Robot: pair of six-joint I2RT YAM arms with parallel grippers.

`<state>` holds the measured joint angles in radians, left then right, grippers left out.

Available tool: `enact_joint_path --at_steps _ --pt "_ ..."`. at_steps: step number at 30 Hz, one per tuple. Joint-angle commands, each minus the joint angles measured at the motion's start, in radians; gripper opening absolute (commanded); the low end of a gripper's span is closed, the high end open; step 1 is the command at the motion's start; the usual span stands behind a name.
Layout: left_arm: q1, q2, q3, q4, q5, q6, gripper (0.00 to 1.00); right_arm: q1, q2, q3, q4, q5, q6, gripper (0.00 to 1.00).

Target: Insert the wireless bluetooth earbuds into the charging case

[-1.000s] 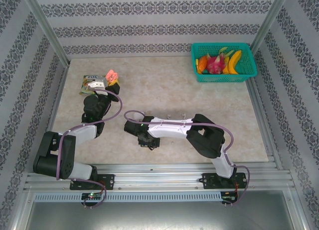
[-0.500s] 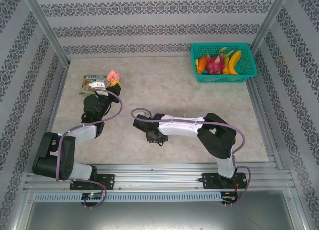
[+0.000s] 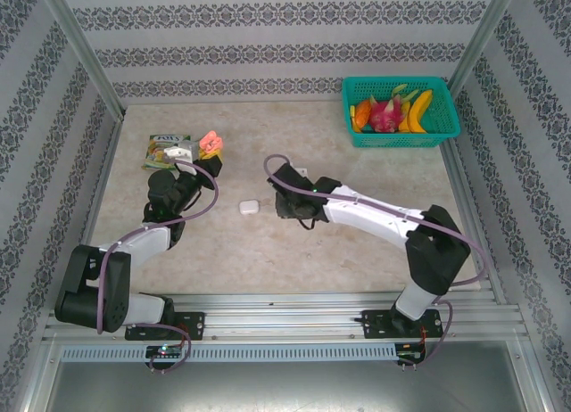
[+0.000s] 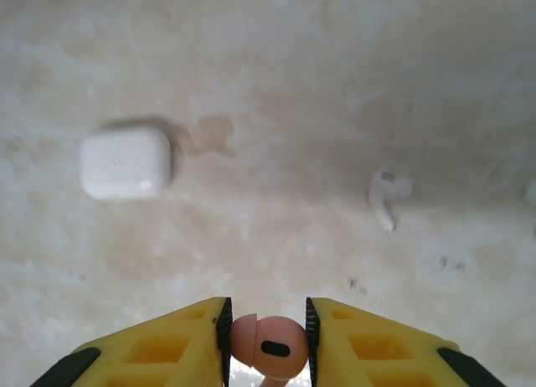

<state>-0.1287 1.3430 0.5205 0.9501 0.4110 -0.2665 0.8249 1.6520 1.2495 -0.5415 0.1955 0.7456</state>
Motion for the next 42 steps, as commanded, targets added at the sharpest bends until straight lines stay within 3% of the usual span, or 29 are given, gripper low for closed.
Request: enact_joint_path --at_steps 1,14,26,34,42 --pt "0.001 0.015 0.041 0.015 0.099 0.0 0.0 -0.048 -0.067 0.019 0.093 -0.011 -0.097 0.31" --pt "-0.05 0.081 0.13 -0.014 0.211 0.007 0.0 -0.199 -0.14 0.125 0.354 -0.188 -0.29 0.32" --pt "-0.111 0.188 0.284 -0.045 0.316 0.011 0.0 -0.247 -0.114 0.152 0.58 -0.381 -0.382 0.32" --pt "-0.174 0.199 0.352 -0.227 0.363 0.164 0.0 -0.267 -0.114 0.134 0.645 -0.457 -0.425 0.32" --pt "-0.21 0.155 0.354 -0.297 0.24 0.337 0.0 -0.289 -0.122 0.083 0.712 -0.479 -0.432 0.32"
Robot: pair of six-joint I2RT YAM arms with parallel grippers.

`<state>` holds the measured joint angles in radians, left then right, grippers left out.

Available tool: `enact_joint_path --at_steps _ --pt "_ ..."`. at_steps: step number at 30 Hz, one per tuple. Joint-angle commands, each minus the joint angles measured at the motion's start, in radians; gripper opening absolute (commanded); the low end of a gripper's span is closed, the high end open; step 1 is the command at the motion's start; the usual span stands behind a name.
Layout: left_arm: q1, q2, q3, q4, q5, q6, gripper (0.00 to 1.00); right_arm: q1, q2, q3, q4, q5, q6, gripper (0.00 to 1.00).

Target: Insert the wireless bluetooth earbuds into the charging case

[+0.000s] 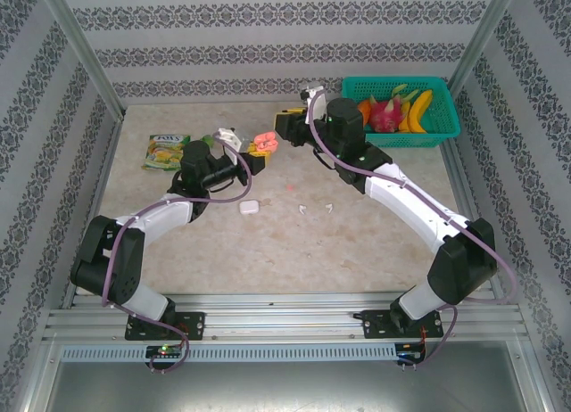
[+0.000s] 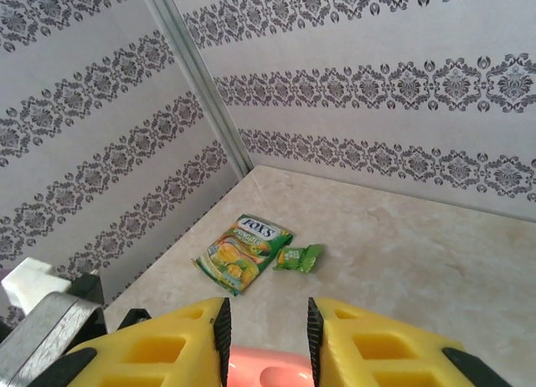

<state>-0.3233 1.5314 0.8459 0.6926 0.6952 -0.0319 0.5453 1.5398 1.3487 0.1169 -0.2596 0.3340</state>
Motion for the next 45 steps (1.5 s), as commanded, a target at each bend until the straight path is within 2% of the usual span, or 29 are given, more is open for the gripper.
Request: enact_joint_path --at_steps 1,9,15,20,24,27,35,39,45 --pt "-0.015 -0.031 0.036 -0.048 -0.053 0.104 0.0 -0.012 -0.001 -0.014 0.048 -0.012 -0.014 0.32" --pt "-0.014 -0.036 -0.06 0.091 -0.238 0.083 0.0 -0.053 0.038 -0.094 -0.039 0.117 0.163 0.33" --pt "-0.015 -0.082 -0.136 0.135 -0.284 0.052 0.0 -0.05 -0.031 -0.233 -0.214 0.191 0.319 0.41" --pt "-0.015 -0.12 -0.173 0.139 -0.277 0.017 0.0 0.007 -0.116 -0.359 -0.412 0.251 0.462 0.51" --pt "-0.014 -0.151 -0.206 0.143 -0.286 -0.006 0.0 0.1 -0.166 -0.426 -0.548 0.323 0.495 0.54" --pt "-0.015 -0.18 -0.23 0.144 -0.293 -0.01 0.0 0.154 -0.193 -0.488 -0.581 0.298 0.528 0.57" --pt "-0.014 -0.241 -0.26 0.127 -0.303 -0.006 0.0 0.324 -0.222 -0.581 -0.642 0.24 0.618 0.58" --pt "-0.015 -0.252 -0.267 0.12 -0.305 -0.008 0.0 0.362 -0.214 -0.626 -0.632 0.228 0.645 0.59" --pt "-0.014 -0.291 -0.281 0.088 -0.314 0.013 0.0 0.366 -0.193 -0.684 -0.603 0.207 0.665 0.59"
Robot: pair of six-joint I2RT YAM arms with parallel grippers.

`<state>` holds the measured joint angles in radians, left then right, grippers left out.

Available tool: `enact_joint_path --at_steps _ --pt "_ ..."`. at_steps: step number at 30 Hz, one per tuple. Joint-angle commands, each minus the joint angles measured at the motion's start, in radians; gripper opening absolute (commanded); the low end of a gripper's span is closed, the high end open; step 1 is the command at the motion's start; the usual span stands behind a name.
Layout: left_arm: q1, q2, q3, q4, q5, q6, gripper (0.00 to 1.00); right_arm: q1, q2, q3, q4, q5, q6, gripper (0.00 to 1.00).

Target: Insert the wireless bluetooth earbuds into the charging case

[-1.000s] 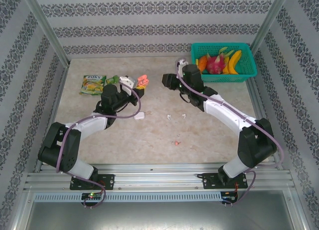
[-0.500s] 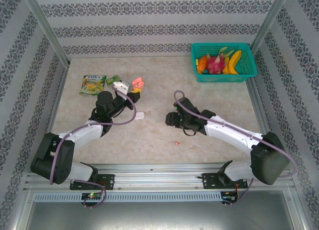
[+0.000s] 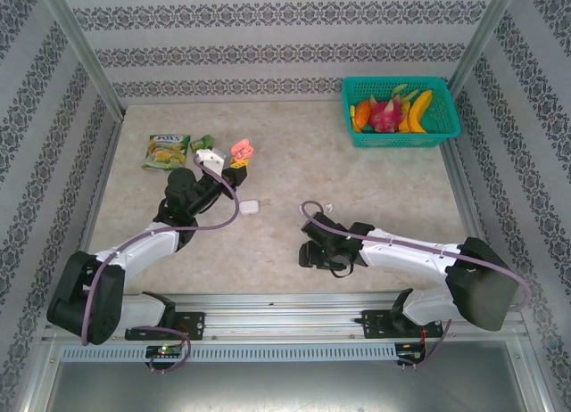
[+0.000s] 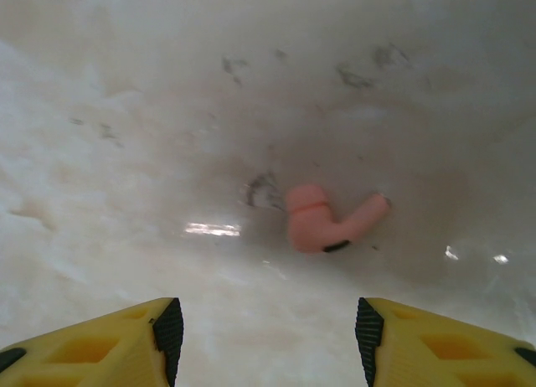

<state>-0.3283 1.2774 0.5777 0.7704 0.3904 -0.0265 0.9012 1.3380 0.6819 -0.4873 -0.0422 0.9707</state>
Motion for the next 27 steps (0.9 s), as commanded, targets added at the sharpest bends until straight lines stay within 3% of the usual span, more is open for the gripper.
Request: enact_joint_path --at_steps 1,16,21,27 --pt "-0.01 -0.042 -0.014 0.005 -0.01 0.01 0.0 0.01 0.013 -0.019 0.004 -0.011 0.027 0.59" --pt "-0.01 -0.01 -0.016 0.034 -0.016 -0.012 0.0 -0.049 0.188 0.154 0.057 -0.007 -0.091 0.59" --pt "-0.01 -0.016 -0.021 0.033 -0.025 -0.01 0.0 -0.059 0.149 0.225 0.057 -0.012 -0.134 0.58" --pt "-0.009 -0.016 -0.029 0.038 -0.029 -0.016 0.0 -0.093 0.095 0.178 0.059 0.01 -0.136 0.58"
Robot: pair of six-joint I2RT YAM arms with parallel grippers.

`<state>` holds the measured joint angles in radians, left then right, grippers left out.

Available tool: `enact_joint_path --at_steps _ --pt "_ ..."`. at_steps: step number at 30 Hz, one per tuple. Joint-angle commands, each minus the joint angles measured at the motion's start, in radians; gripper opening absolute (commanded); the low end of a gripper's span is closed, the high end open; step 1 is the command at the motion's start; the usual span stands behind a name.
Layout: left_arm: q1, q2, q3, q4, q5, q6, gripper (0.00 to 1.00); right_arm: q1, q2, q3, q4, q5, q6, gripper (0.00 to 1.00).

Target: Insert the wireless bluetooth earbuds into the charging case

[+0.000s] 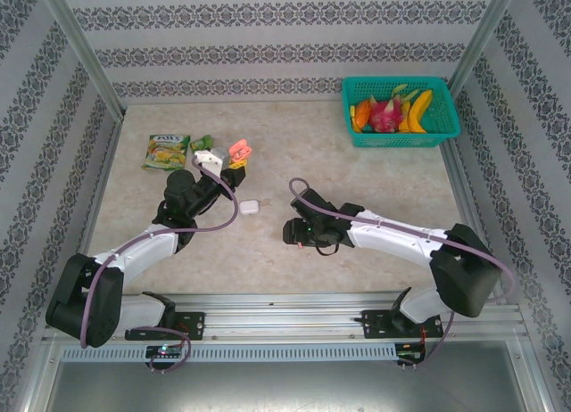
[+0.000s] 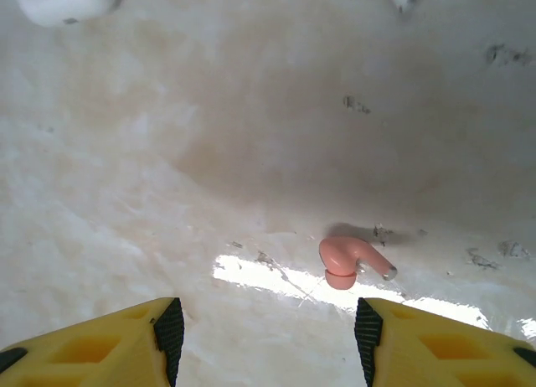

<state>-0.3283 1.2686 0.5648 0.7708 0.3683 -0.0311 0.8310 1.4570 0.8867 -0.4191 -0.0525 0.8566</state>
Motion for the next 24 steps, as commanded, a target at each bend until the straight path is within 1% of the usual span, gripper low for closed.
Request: enact_joint_path --at_steps 1,6,11,17,24 --pt "-0.01 -0.008 -0.017 0.037 -0.006 -0.013 0.0 -0.03 -0.026 -0.038 -0.009 0.02 -0.019 0.58" --pt "-0.01 -0.014 -0.021 0.033 -0.011 -0.007 0.0 -0.041 -0.011 -0.061 -0.01 0.013 -0.015 0.58" --pt "-0.011 -0.019 -0.026 0.03 -0.019 -0.003 0.0 -0.019 0.041 -0.049 0.002 -0.011 -0.022 0.58" --pt "-0.009 -0.034 -0.036 0.028 -0.038 0.012 0.0 -0.022 0.093 -0.014 0.021 0.044 -0.105 0.6" --pt "-0.009 -0.049 -0.04 0.012 -0.046 0.021 0.0 -0.049 0.181 0.019 0.064 0.015 -0.143 0.6"
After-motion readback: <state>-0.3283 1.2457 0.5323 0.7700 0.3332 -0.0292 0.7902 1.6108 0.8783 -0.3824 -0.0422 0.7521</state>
